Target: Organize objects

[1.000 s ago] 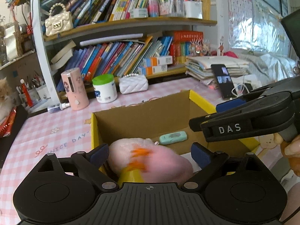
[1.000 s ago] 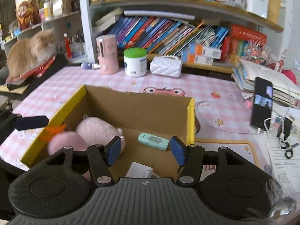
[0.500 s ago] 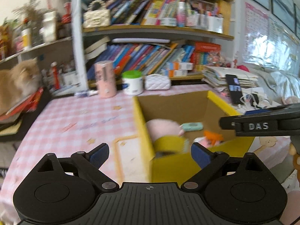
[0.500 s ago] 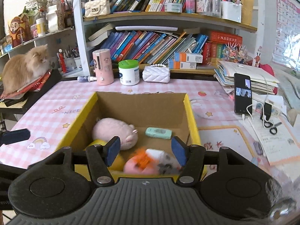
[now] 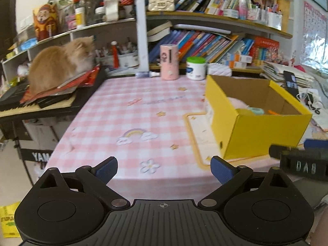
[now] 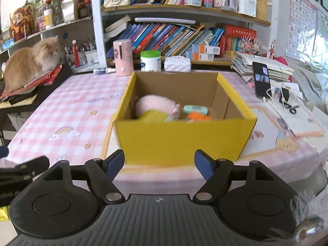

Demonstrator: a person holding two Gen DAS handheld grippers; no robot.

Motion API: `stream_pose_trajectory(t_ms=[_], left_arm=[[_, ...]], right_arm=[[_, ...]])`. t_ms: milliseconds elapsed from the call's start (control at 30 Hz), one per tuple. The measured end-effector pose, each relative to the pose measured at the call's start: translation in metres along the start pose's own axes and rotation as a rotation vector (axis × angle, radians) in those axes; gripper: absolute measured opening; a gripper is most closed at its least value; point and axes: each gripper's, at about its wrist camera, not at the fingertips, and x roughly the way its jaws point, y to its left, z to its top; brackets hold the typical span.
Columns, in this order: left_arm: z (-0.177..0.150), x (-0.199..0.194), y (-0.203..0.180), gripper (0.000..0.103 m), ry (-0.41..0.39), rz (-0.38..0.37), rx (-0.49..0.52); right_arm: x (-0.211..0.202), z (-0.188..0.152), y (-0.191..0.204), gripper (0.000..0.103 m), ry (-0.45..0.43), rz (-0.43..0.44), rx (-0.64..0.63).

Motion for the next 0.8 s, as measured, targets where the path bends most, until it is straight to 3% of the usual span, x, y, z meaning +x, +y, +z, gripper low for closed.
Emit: stream_pose_trajectory(t_ms=[467,800], left_arm=[[-0.028,-0.005,0.026,0.1,0.076,0.043,-0.01],[-0.036,-0.008,0.026,0.1,0.088,0.06,0.004]], right_arm=[[-0.02,-0.041,0.05,0.101,0.068,-0.076,-0.024],[-0.025,-0.052,0.058,0.103,0.094,-0.118,-0.025]])
